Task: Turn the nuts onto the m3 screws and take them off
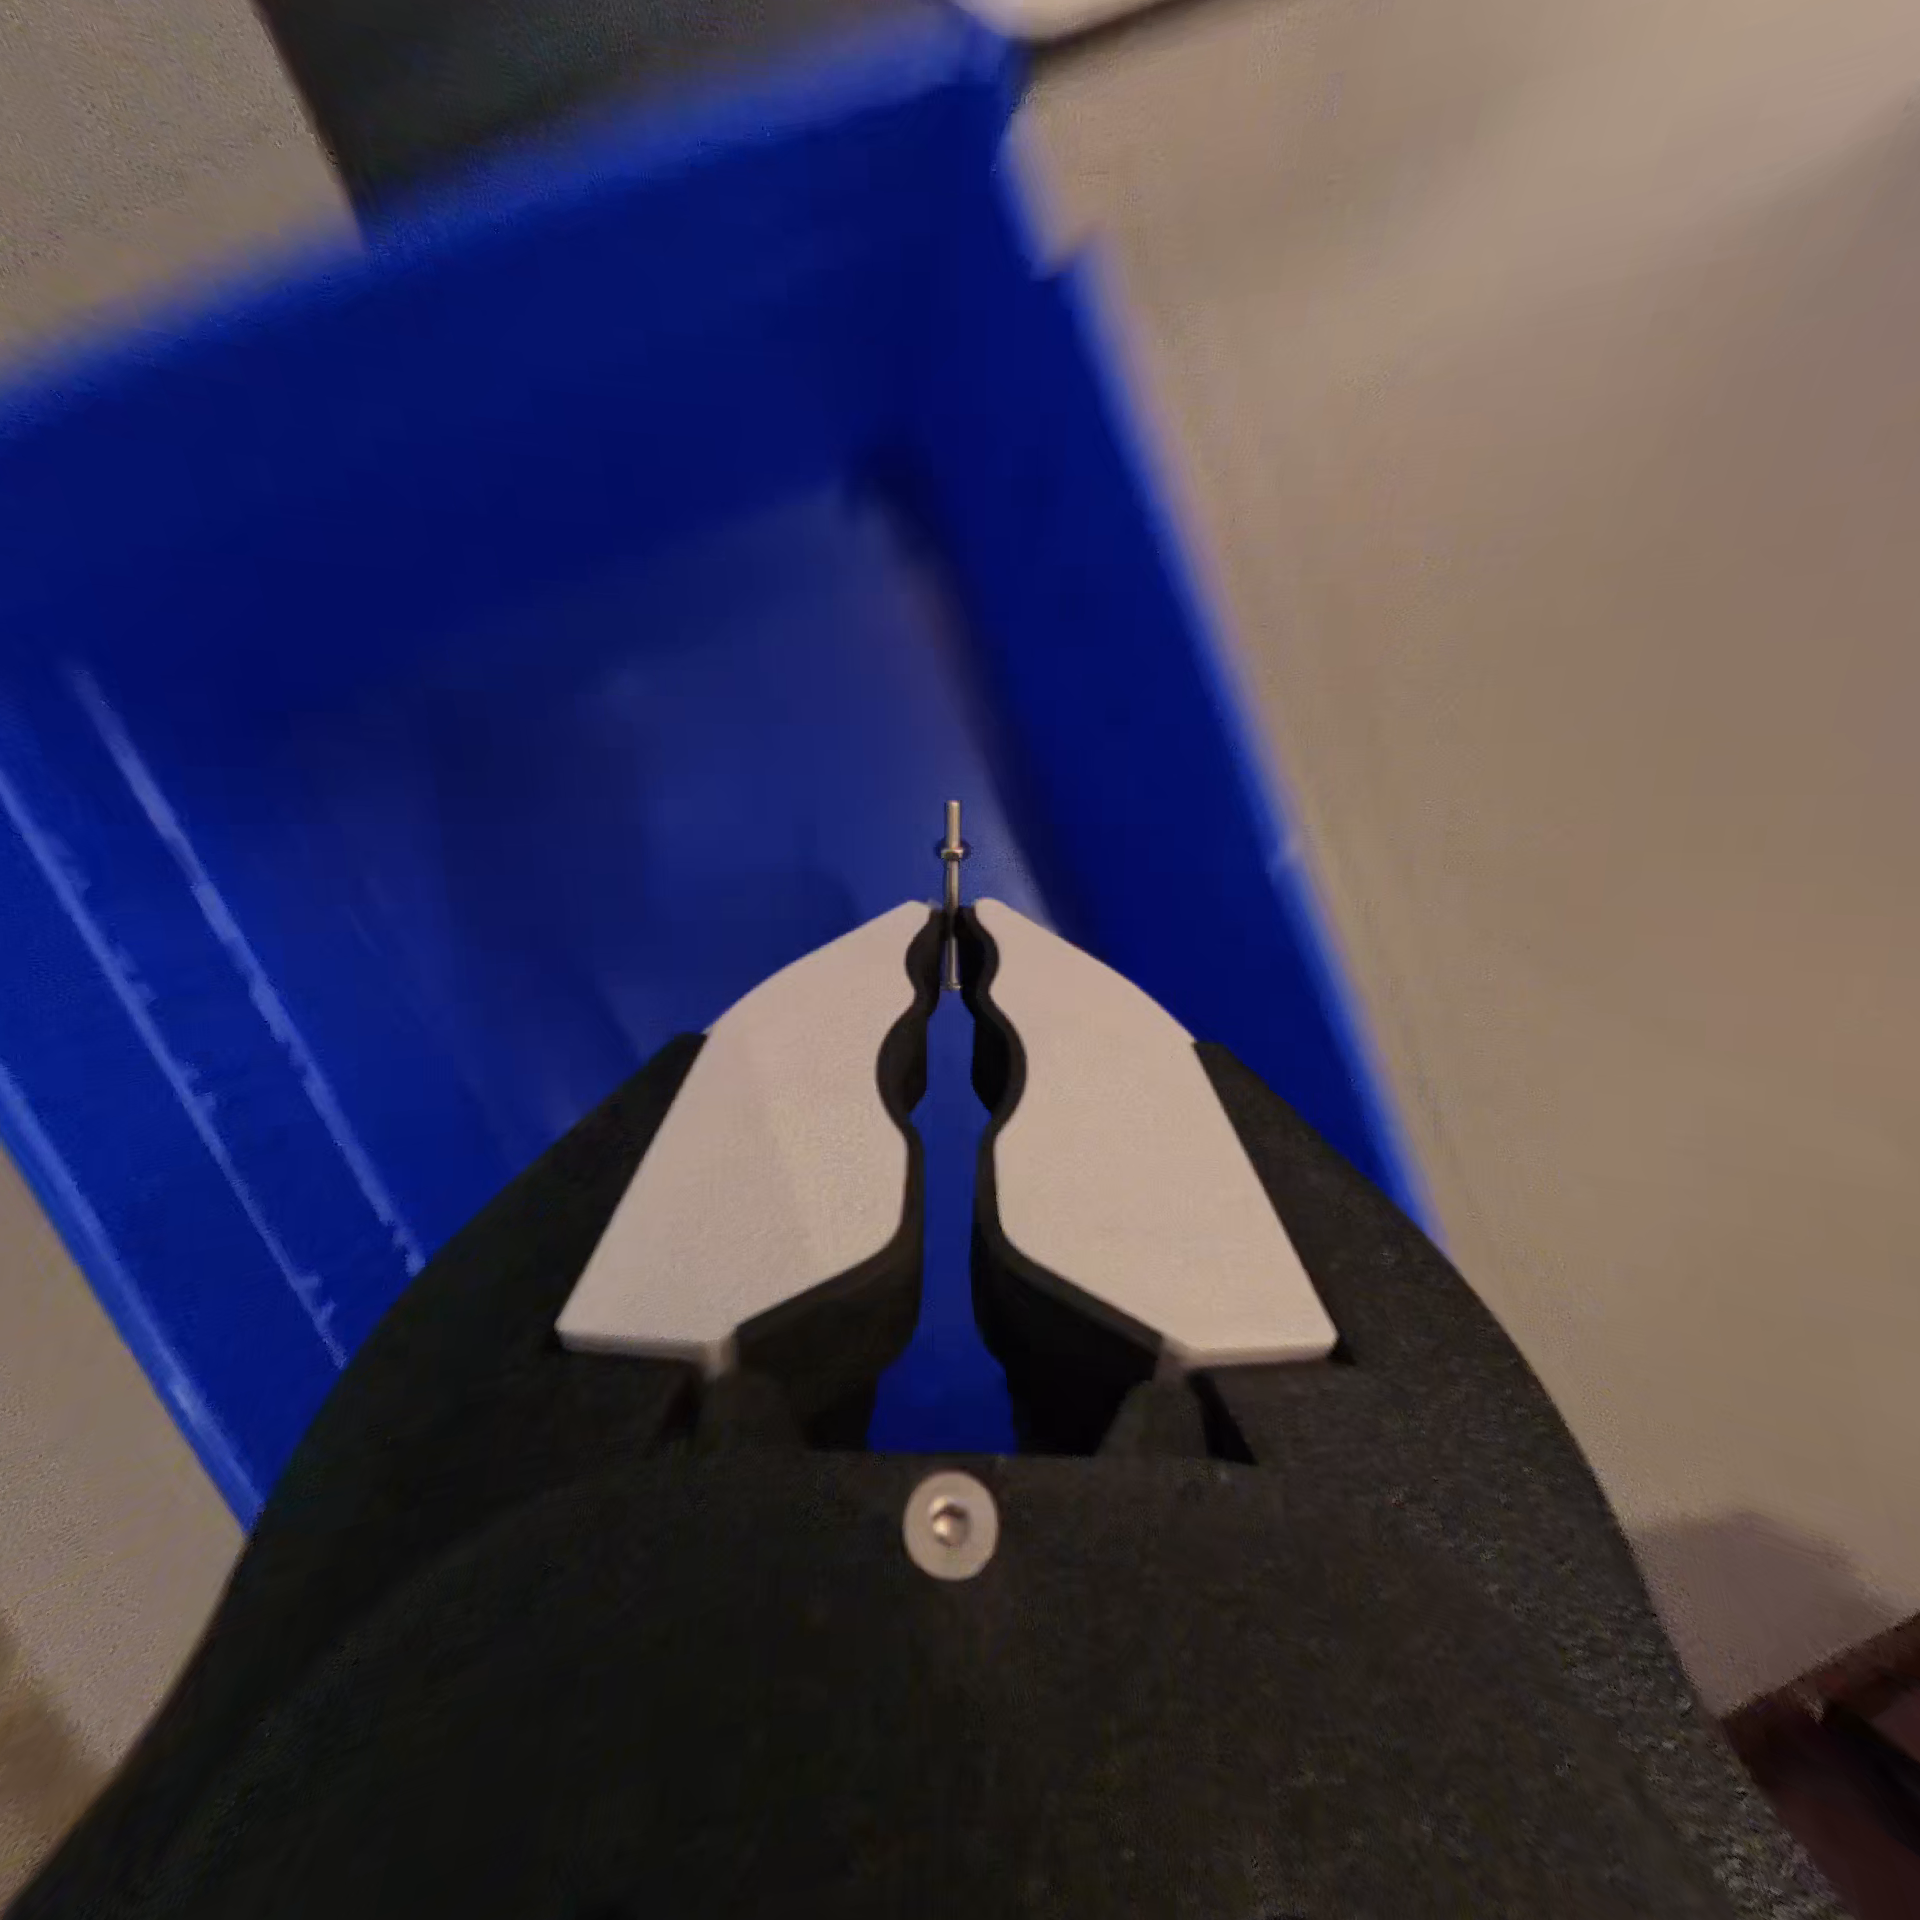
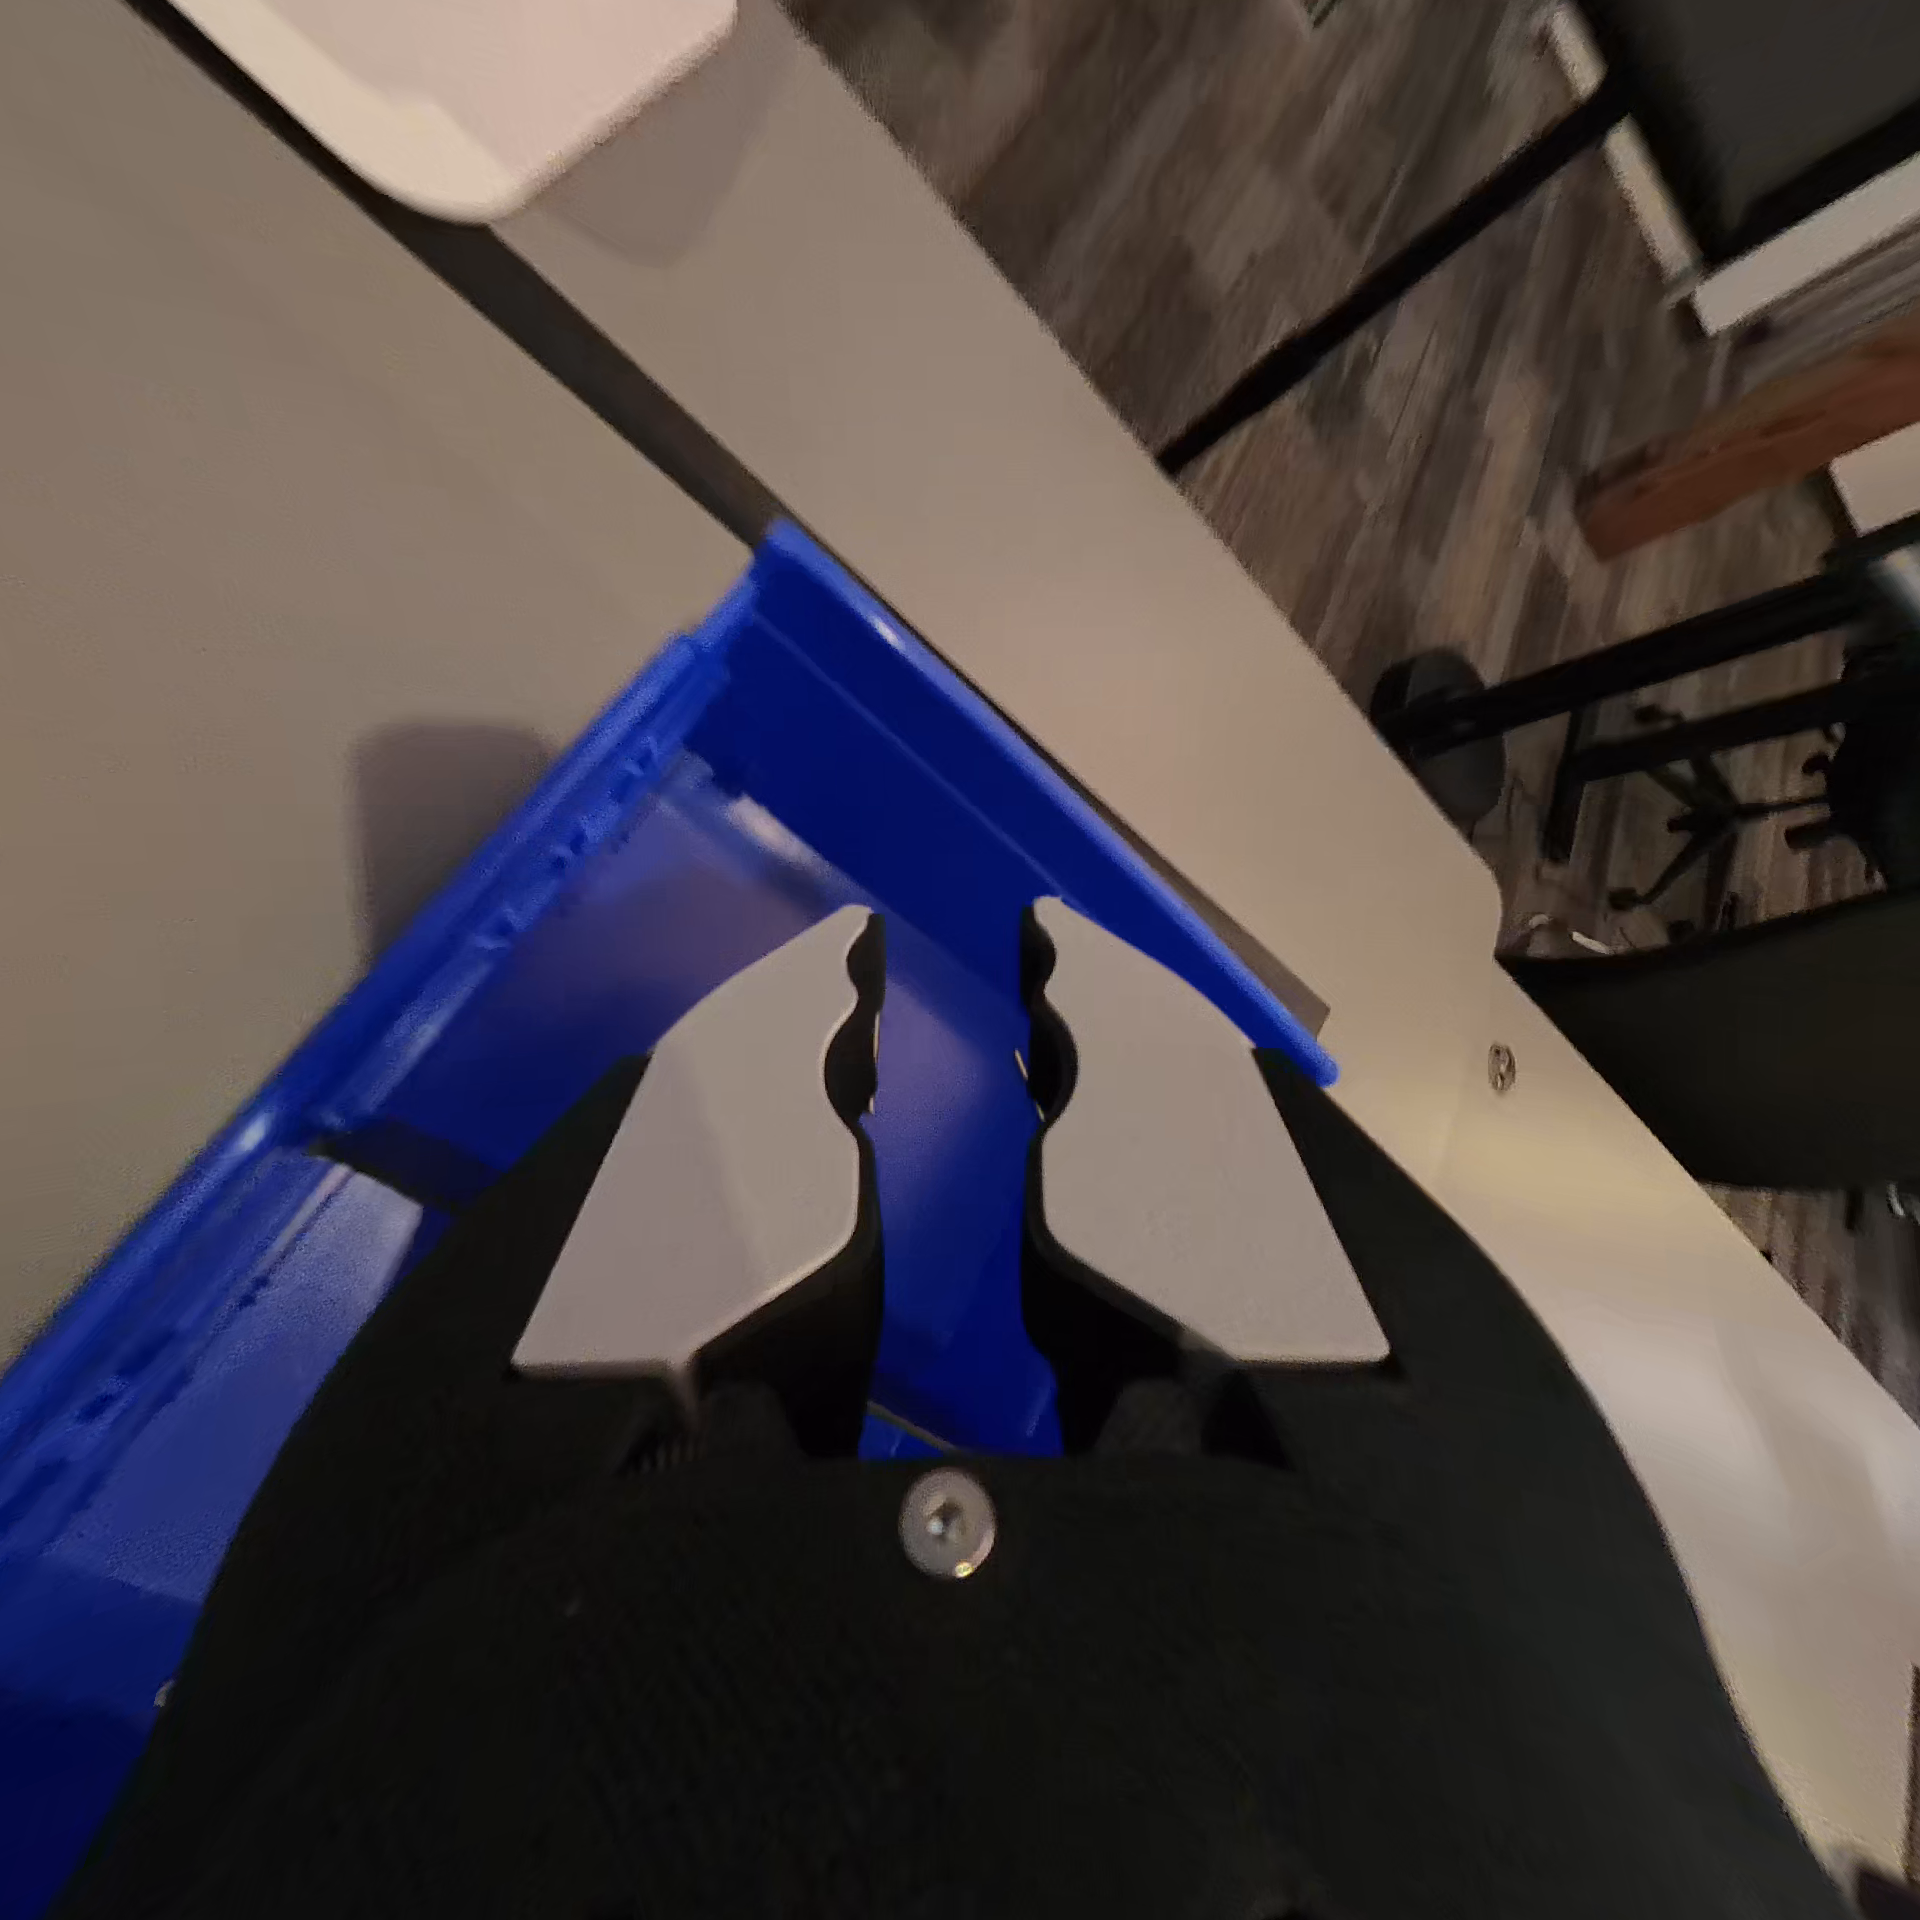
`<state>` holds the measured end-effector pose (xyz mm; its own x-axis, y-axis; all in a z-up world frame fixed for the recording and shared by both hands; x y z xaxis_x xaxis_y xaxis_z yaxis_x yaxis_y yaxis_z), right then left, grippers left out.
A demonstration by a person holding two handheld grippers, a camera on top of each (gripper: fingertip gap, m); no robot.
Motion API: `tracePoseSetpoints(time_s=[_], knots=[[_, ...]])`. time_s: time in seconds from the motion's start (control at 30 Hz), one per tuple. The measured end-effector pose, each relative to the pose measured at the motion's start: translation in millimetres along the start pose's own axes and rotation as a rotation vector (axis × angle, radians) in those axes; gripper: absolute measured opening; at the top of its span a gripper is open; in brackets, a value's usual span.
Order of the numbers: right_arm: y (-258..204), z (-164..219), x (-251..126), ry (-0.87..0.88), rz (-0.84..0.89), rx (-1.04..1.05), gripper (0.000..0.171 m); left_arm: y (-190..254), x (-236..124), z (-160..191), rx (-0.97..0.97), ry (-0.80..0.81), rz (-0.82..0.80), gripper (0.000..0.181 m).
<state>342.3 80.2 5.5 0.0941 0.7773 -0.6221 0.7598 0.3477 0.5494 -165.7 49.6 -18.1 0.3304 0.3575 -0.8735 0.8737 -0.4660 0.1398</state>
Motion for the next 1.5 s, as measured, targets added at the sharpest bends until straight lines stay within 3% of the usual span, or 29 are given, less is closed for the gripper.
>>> tracePoseSetpoints(time_s=[0.07,0.13,0.2,0.3,0.4,0.5,0.9,0.93,1.3,1.5], knots=[[-7.5,-20.0,-17.3,0.117,-0.013,0.005,0.026,32.8,-31.8,-22.2,0.089,0.234,0.12,0.002],[-29.1,-47.5,-41.8,0.286,-0.113,0.013,0.026,82.1,-56.0,-34.2,0.227,0.406,0.342,0.002],[-71.7,-77.6,-76.1,0.504,-0.401,0.026,0.025,132.6,-72.0,-34.6,0.359,0.482,0.59,0.002],[-128.8,-105.9,-135.2,0.748,-0.867,0.041,0.025,182.7,-79.0,-28.7,0.49,0.522,0.77,0.002],[-150.2,-118.2,-173.7,0.922,-1.072,0.104,0.025,209.4,-74.4,-22.9,0.526,0.503,0.842,0.002],[-161.5,-121.7,-189.3,0.965,-1.206,0.158,0.021,222.9,-70.8,-19.9,0.528,0.487,0.889,0.003],[-181.5,-123.1,-179.8,0.894,-1.371,0.221,0.011,233.8,-70.4,-16.0,0.562,0.485,0.883,0.003],[-182.5,-122.4,-181.0,0.895,-1.394,0.218,0.003,234.2,-69.7,-15.5,0.568,0.48,0.881,0.003],[-182.8,-122.9,-179.5,0.885,-1.485,0.28,0.003,237.0,-64.2,-17.7,0.485,0.461,1.035,0.002],[-181.3,-123.0,-176.4,0.884,-1.483,0.291,0.003,239.1,-56.5,-16.1,0.487,0.425,1.023,0.002]])
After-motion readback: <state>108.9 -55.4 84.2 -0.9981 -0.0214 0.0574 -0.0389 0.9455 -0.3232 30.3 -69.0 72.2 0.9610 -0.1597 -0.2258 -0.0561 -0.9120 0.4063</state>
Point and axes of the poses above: each gripper's, where its closed fingertips meet, x out along the fingers, z out of its underside, y = z × x across the jaws, the point moved 5 cm from there along -x, back along the fingers, and after that the axes turned 4 degrees about z, right-handed, at the moved point
